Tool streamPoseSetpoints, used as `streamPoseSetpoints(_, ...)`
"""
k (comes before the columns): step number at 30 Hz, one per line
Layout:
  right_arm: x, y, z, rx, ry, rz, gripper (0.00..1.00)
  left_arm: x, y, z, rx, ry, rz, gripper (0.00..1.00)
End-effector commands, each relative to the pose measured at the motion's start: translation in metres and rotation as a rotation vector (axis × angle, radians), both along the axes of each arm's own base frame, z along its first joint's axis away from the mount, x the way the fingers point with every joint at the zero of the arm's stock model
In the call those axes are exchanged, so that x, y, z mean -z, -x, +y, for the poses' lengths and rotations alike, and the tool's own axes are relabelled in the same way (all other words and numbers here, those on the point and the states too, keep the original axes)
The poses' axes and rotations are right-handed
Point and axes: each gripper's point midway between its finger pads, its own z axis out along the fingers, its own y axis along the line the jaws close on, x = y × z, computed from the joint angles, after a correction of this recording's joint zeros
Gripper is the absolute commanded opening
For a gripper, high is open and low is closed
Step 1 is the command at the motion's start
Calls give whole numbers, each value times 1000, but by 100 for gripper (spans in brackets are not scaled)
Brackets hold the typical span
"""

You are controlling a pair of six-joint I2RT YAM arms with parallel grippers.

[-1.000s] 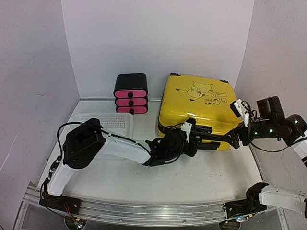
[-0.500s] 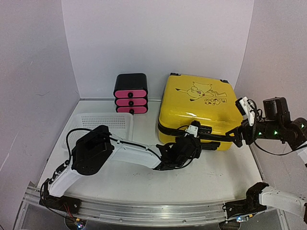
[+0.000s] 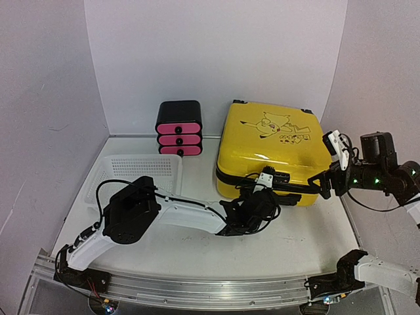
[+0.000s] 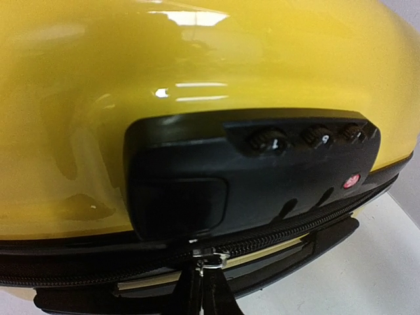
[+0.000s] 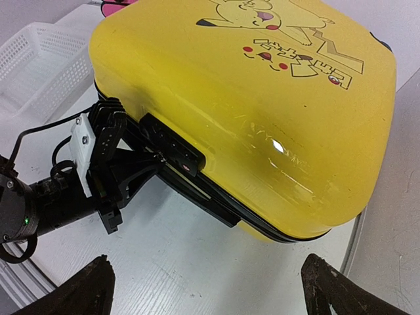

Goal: Open, take out, and arrange the luggage

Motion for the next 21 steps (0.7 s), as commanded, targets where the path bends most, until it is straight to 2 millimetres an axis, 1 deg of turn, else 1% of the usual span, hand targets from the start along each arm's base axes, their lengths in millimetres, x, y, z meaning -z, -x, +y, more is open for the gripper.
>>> streamPoseSetpoints(1,-10,-7,5,3,-41,-40,98,-32,-29,16,-111,60,-44,1)
streamPoseSetpoints(4,-6,-7,5,-7,-25,-38,98,-33,-25,14,-80,57,-36,0)
streamPoseSetpoints(7,-2,-7,5,-15,-10,-34,98,-31,-20,15,-48,48,-23,0)
streamPoseSetpoints(10,2,-7,4,-17,1,-32,98,-33,-18,19,-33,34,-27,0)
streamPoseSetpoints(13,6,-7,7,-40,14,-26,98,-35,-18,29,-51,3,-44,0)
streamPoseSetpoints(17,13,-5,6,-75,53,-31,98,-39,-19,49,-86,-34,-64,0)
streamPoseSetpoints(19,17,-2,8,-109,70,-42,98,-41,-20,57,-99,-52,-72,0)
streamPoseSetpoints(21,22,4,14,-178,81,-51,98,-41,-24,66,-111,-56,-68,0)
